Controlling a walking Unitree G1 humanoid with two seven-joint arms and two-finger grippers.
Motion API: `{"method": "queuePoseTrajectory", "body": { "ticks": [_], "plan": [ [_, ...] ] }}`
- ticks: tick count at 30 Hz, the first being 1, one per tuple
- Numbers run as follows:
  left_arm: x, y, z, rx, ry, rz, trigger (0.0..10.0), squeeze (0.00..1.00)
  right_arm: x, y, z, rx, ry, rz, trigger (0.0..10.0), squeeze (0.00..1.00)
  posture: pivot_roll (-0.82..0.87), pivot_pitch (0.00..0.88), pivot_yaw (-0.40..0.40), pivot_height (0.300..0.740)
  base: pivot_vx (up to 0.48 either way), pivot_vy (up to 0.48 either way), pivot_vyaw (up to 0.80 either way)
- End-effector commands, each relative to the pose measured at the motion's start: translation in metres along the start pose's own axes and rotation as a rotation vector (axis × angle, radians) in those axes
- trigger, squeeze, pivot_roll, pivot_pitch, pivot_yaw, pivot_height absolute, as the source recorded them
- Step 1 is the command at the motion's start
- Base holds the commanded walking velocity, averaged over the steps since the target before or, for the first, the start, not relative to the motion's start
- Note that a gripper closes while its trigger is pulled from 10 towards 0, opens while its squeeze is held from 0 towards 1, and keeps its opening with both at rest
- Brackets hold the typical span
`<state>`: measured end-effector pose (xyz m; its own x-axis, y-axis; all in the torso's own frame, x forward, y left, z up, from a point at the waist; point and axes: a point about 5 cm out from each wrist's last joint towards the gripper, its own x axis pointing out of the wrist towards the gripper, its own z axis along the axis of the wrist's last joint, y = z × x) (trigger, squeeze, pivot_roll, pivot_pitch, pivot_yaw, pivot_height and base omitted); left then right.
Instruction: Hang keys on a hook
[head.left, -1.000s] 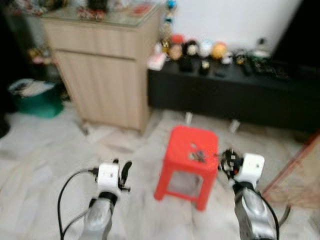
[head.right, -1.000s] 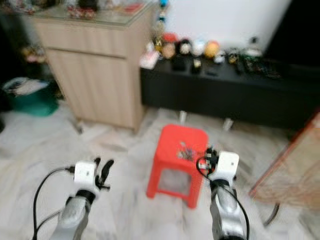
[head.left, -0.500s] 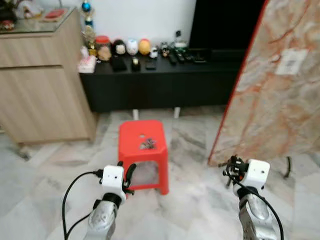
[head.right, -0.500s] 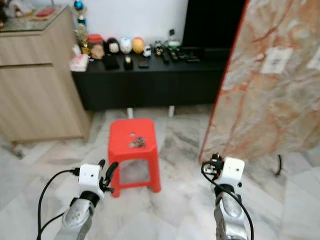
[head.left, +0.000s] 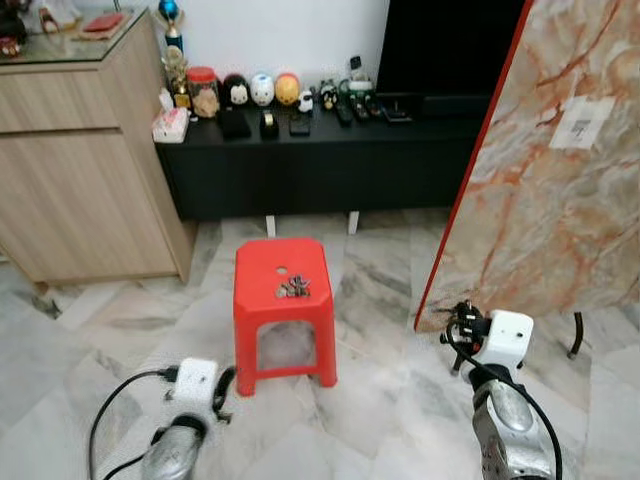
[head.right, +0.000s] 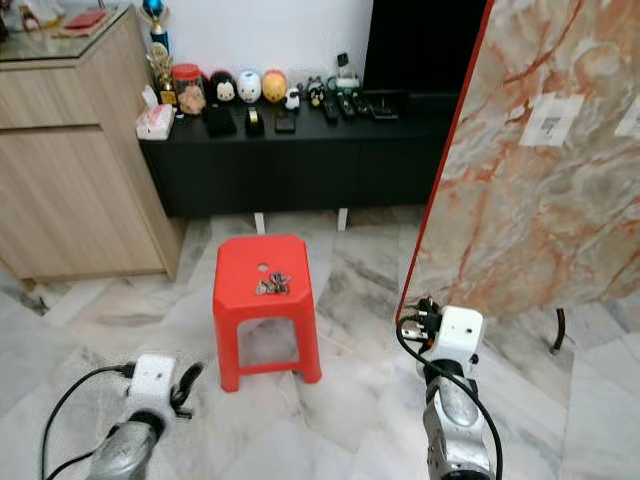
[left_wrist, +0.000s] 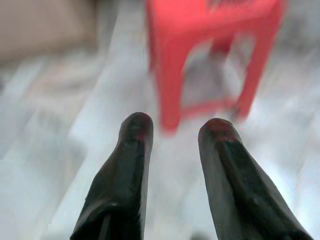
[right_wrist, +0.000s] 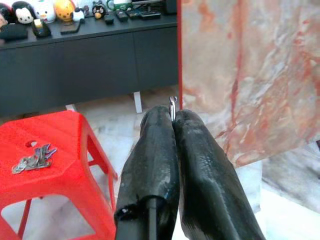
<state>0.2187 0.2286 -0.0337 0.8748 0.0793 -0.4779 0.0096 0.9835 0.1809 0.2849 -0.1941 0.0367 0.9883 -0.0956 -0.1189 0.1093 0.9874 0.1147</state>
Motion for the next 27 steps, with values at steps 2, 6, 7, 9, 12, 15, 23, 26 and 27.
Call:
{"method": "queuePoseTrajectory", "body": {
  "ticks": [2, 6, 7, 9, 12, 15, 23, 26, 27],
  "plan": [
    [-0.017, 0.004, -0.04, -0.007, 0.179, 0.031, 10.0, 0.0, 0.002, 0.001, 0.004, 0.004, -0.024, -0.003, 10.0, 0.0, -0.03, 0.0, -0.037, 0.74, 0.0, 0.0, 0.0],
    [-0.022, 0.006, -0.048, 0.007, 0.206, 0.045, 10.0, 0.0, 0.002, 0.002, 0.004, 0.005, -0.026, -0.003, 10.0, 0.0, -0.03, 0.0, -0.037, 0.74, 0.0, 0.0, 0.0],
    [-0.022, 0.005, -0.047, 0.004, 0.196, 0.046, 10.0, 0.0, 0.002, 0.002, 0.004, 0.005, -0.025, -0.002, 10.0, 0.0, -0.03, 0.0, -0.038, 0.74, 0.0, -0.266, 0.0],
    [-0.021, 0.004, -0.047, 0.008, 0.194, 0.047, 10.0, 0.0, 0.002, 0.002, 0.004, 0.004, -0.023, 0.001, 10.0, 0.0, -0.02, 0.0, -0.041, 0.74, 0.0, -0.458, 0.0],
    [-0.019, 0.001, -0.046, 0.001, 0.186, 0.042, 10.0, 0.0, 0.003, 0.003, 0.004, 0.003, -0.023, 0.005, 10.0, 0.0, -0.03, 0.0, -0.037, 0.74, 0.0, -0.475, 0.0],
    [-0.019, -0.007, -0.048, 0.012, 0.2, 0.025, 10.0, 0.0, 0.003, 0.003, 0.005, 0.0, -0.029, 0.005, 10.0, 0.0, -0.04, 0.0, -0.034, 0.74, 0.0, -0.477, 0.0],
    [-0.022, -0.011, -0.053, 0.007, 0.215, 0.024, 10.0, 0.0, 0.002, 0.0, 0.004, -0.007, -0.03, 0.001, 10.0, 0.0, -0.04, 0.0, -0.033, 0.74, 0.0, -0.473, 0.0],
    [-0.022, -0.01, -0.053, 0.003, 0.213, 0.027, 10.0, 0.0, 0.002, 0.0, 0.005, -0.007, -0.032, 0.0, 10.0, 0.0, -0.04, 0.0, -0.033, 0.74, 0.0, -0.412, 0.0],
    [-0.022, -0.01, -0.053, -0.002, 0.212, 0.029, 10.0, 0.0, 0.002, 0.0, 0.005, -0.007, -0.032, 0.0, 10.0, 0.0, -0.04, 0.0, -0.033, 0.74, 0.0, 0.0, 0.0]
  ]
}}
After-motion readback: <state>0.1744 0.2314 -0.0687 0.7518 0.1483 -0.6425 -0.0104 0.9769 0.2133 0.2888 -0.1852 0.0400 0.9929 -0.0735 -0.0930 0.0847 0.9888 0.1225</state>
